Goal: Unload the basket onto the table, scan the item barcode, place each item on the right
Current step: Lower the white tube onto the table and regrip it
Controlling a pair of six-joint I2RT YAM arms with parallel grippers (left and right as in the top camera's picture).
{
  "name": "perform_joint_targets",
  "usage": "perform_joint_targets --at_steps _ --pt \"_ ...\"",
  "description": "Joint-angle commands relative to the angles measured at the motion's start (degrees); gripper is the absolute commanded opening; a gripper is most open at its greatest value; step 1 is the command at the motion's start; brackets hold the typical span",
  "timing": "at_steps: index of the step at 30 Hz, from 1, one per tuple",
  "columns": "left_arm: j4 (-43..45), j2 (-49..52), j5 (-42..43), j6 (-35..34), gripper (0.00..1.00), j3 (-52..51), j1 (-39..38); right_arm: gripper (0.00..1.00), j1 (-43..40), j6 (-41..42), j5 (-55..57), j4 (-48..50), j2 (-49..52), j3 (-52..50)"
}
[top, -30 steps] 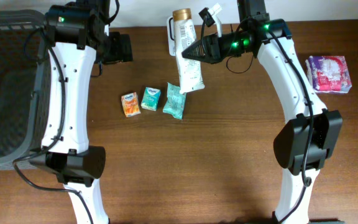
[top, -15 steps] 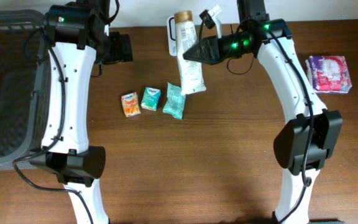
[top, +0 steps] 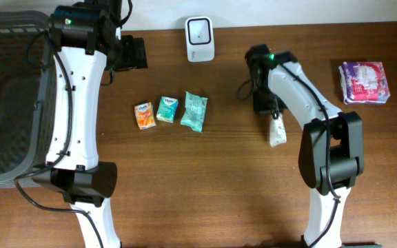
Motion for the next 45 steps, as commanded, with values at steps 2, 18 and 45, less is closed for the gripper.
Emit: perform_joint_targets --at_steps 2,18,45 --pt "0.1 -0.5 0.0 -0.3 0.99 0.6 0.1 0.11 0.2 2.6 8.7 4.8 -1.2 -6.9" --pt "0.1 -0.5 0.0 -0.3 0.99 0.6 0.1 0.68 5.3 -0.5 -8.1 -1.3 -1.2 5.4" --pt "0.1 -0.5 0.0 -0.3 0.99 0.6 0.1 0.31 -12.9 -4.0 -42.9 10.0 -1.3 -11.4"
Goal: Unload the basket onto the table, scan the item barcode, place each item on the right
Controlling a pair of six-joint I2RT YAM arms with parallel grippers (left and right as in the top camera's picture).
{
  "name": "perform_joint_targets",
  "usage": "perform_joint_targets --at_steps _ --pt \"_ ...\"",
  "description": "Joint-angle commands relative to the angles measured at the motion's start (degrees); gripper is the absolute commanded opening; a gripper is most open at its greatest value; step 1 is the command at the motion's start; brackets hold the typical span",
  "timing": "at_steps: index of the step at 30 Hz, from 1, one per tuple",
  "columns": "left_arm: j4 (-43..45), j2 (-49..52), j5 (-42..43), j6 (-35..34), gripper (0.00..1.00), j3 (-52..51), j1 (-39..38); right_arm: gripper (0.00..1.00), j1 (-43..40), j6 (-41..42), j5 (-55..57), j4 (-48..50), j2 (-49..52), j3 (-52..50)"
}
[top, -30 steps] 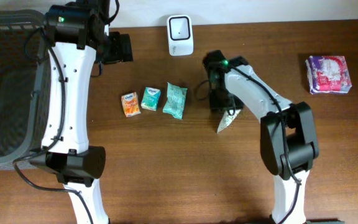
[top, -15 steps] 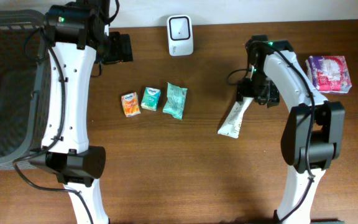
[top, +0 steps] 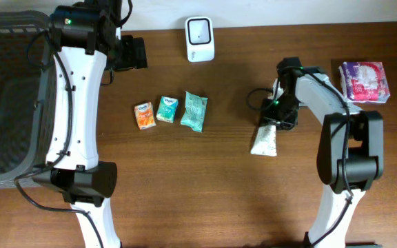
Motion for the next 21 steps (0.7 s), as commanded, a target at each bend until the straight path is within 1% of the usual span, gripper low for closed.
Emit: perform_joint_targets --at_steps 1,3,4,6,7,8,9,10,14,16,18,21 --pt "0.0 -0.5 0.0 -0.3 0.99 0.6 0.0 0.30 -2.7 -0.5 -14.0 0.5 0.2 1.0" --pt "0.0 -0.5 0.0 -0.3 0.99 0.6 0.1 0.12 -2.9 -5.5 -25.0 0.3 0.2 3.6" --pt "0.0 -0.5 0.0 -0.3 0.99 0.6 0.1 0.09 -2.7 -8.6 -33.0 0.0 0.2 5.2" --pt "0.0 -0.5 0.0 -0.3 0.99 0.6 0.1 0.09 -2.0 -15.4 -49.3 0.1 0.2 7.7" --pt "0.0 -0.5 0.0 -0.3 0.99 0.6 0.1 0.09 -1.5 -18.2 -54.2 0.1 0.2 8.4" --pt "0.0 -0.5 0.0 -0.3 0.99 0.6 0.1 0.04 -0.8 -19.9 -58.0 0.1 0.2 9.0" --pt "0.0 -0.5 0.0 -0.3 0.99 0.6 0.1 0.04 -0.3 -21.2 -60.4 0.1 0.2 9.4" --pt "0.0 -0.5 0.0 -0.3 0.99 0.6 0.1 0.04 0.7 -24.7 -64.2 0.1 0.1 9.6" --pt "0.0 -0.5 0.0 -0.3 0.99 0.6 0.1 0.04 4.5 -28.5 -66.1 0.3 -0.9 9.7" --pt "0.0 -0.5 0.0 -0.3 0.99 0.6 0.1 0.04 6.5 -28.7 -66.0 1.2 -2.1 9.7" --pt "0.0 -0.5 0.0 -0.3 0.99 0.6 0.0 0.04 8.8 -28.6 -66.0 4.6 -4.5 9.7" --pt "0.0 -0.5 0.0 -0.3 0.99 0.6 0.1 0.04 8.8 -28.4 -65.8 5.7 -6.2 9.7"
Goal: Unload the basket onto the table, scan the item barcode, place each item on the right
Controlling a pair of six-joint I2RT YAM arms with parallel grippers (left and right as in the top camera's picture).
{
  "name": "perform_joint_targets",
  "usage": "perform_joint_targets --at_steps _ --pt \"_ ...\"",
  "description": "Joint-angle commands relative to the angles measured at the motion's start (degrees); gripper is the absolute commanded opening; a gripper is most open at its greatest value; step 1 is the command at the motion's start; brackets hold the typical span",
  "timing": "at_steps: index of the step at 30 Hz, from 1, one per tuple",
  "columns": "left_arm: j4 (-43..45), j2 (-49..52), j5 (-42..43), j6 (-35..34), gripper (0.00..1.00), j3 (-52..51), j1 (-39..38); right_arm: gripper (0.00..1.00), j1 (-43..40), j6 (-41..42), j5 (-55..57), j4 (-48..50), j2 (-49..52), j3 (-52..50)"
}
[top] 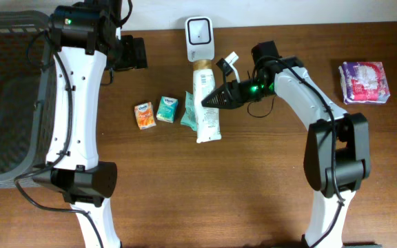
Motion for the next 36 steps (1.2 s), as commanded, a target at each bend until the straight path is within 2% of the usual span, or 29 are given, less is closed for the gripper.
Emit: perform_joint_targets --at_steps 1,8,9,10,13,16,19,24,25,27,29,31,32,33,36 --pt "0.1 -0.5 0.0 -0.3 0.99 0.6 0.1 0.04 -0.2 -1.0 -4.5 0.4 -5.2 1.7" --pt "0.0 -0.5 0.0 -0.3 0.99 0.6 0.0 0.04 0.9 2.4 7.4 0.1 -5.2 1.7" --pt "0.0 -0.5 0.0 -0.3 0.99 0.6 0.1 0.04 0.9 6.3 14.9 0.2 -5.2 1.7" --pt "0.0 -0.5 0.0 -0.3 0.99 0.6 0.1 0.04 1.0 13.3 26.9 0.1 -5.2 1.7" --pt "0.0 -0.5 0.0 -0.3 0.99 0.6 0.0 0.04 1.0 24.5 53.1 -4.2 -5.2 1.7" --pt "0.0 -0.5 0.0 -0.3 0.99 0.6 0.1 0.04 1.1 32.0 79.0 -11.5 -4.4 1.6" --pt "0.0 -0.5 0.0 -0.3 0.99 0.6 0.1 0.04 1.1 33.8 95.0 -17.4 -2.6 1.5" --pt "0.0 -0.5 0.0 -0.3 0.99 0.6 0.1 0.05 1.0 33.7 100.9 -14.8 1.7 -1.8" --pt "0.0 -0.5 0.0 -0.3 0.99 0.6 0.1 0.09 1.0 33.7 100.9 -14.8 2.8 -2.0" --pt "0.0 -0.5 0.0 -0.3 0.99 0.6 0.1 0.24 1.4 33.7 98.1 -14.7 3.2 -2.0" --pt "0.0 -0.5 0.0 -0.3 0.99 0.6 0.0 0.29 2.6 33.5 89.6 -13.4 3.2 -2.0" --pt "0.0 -0.5 0.0 -0.3 0.99 0.6 0.1 0.32 4.2 33.5 86.3 -11.7 3.2 -2.0" --pt "0.0 -0.5 0.0 -0.3 0.99 0.6 0.1 0.39 5.2 33.5 85.9 -10.9 3.2 -2.0" --pt "0.0 -0.5 0.0 -0.3 0.99 0.6 0.0 0.51 6.6 33.5 84.9 -10.2 3.2 -1.9" --pt "0.0 -0.5 0.0 -0.3 0.99 0.6 0.0 0.59 9.9 33.3 83.3 -11.3 3.2 -0.1"
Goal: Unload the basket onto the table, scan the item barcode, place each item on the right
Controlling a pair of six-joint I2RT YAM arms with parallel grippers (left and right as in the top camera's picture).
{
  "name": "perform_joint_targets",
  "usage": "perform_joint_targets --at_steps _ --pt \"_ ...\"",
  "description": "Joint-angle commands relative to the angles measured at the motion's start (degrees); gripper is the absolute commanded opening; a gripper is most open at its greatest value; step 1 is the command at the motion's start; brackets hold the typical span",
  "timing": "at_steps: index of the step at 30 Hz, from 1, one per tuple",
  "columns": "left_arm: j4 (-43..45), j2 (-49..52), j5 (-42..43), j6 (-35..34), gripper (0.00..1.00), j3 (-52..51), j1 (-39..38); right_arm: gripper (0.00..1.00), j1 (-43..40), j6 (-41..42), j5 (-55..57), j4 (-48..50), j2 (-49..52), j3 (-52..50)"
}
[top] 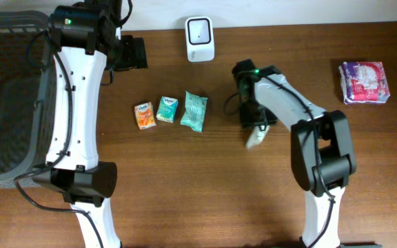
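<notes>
The white barcode scanner (200, 29) stands at the back edge of the table, in the middle. My right gripper (252, 129) points down at mid-table, right of the packets, shut on a white tube (253, 140). Only the tube's lower end shows below the wrist. Tube and scanner are well apart. My left gripper (135, 53) hangs at the back left, away from every item. Its fingers are a dark block, so I cannot tell how they stand.
An orange packet (143, 115), a teal packet (167, 109) and a green pouch (194, 111) lie in a row left of centre. A purple pack (364, 81) lies at the far right. A grey basket (43, 103) fills the left edge.
My right gripper has moved with the white tube from just in front of the scanner to the right and toward the front, at mid-table. The left arm has not moved.
My right gripper held the white tube low at mid-table, right of the packets. Then the arm was further right, with the tube still there. Then the tube lay stretched out in front of the scanner. Now it is back at mid-table in the gripper.
</notes>
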Motion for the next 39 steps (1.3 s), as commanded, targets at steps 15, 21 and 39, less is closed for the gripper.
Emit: perform_joint_targets --at_steps 15,21,39 --pt "0.0 -0.5 0.0 -0.3 0.99 0.6 0.1 0.36 0.5 -8.1 -5.7 1.2 4.1 8.3" --pt "0.0 -0.5 0.0 -0.3 0.99 0.6 0.1 0.52 0.5 -8.3 -8.2 -0.5 6.7 10.4" --pt "0.0 -0.5 0.0 -0.3 0.99 0.6 0.1 0.62 -16.2 -17.4 -30.0 -8.7 7.1 12.0"
